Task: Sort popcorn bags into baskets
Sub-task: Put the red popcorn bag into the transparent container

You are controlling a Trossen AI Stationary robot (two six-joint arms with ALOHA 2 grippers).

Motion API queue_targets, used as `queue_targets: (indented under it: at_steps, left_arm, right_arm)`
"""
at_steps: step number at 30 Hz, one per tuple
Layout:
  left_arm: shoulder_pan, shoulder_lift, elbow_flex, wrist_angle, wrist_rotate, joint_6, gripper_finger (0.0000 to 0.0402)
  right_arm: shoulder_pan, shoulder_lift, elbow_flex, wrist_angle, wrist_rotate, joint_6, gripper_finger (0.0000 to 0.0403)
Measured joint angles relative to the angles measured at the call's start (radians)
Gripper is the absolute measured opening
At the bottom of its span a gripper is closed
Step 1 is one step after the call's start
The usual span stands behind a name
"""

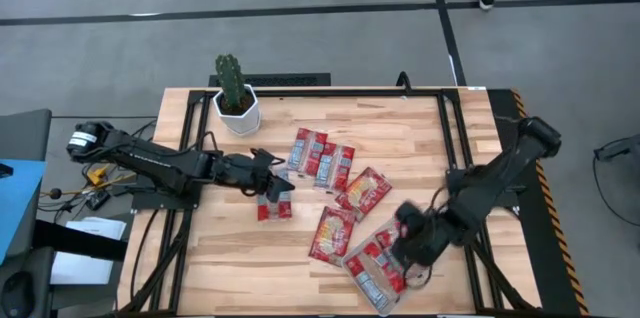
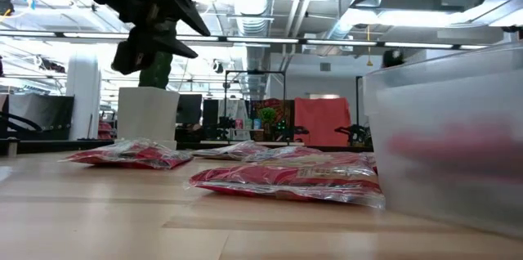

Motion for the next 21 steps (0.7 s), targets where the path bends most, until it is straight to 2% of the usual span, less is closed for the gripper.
queue_targets:
  at_steps: [4, 8, 11, 15, 21]
  left_arm:
    - [0.050, 0.001, 0.000, 0.002, -0.006, 0.057, 0.0175]
    - [0.114, 0.001, 0.000, -0.004, -0.035, 0.107, 0.0177]
    - [0.179, 0.021, 0.001, -0.002, -0.022, 0.132, 0.0172]
    - [0.259, 0.101, 0.001, 0.021, 0.069, 0.144, 0.0166]
    - [0.316, 0.272, 0.000, 0.185, 0.183, 0.169, 0.0165]
  right_arm:
    - [-0.097, -0.103, 0.000, -0.166, 0.146, 0.016, 0.0234]
    - [-0.256, -0.143, 0.000, -0.245, 0.189, -0.066, 0.0234]
    - [-0.383, -0.130, 0.000, -0.211, 0.203, -0.163, 0.0235]
    - [-0.532, -0.057, -0.001, -0.133, 0.204, -0.274, 0.0235]
    - [-0.703, 0.086, -0.001, 0.018, 0.180, -0.389, 0.0235]
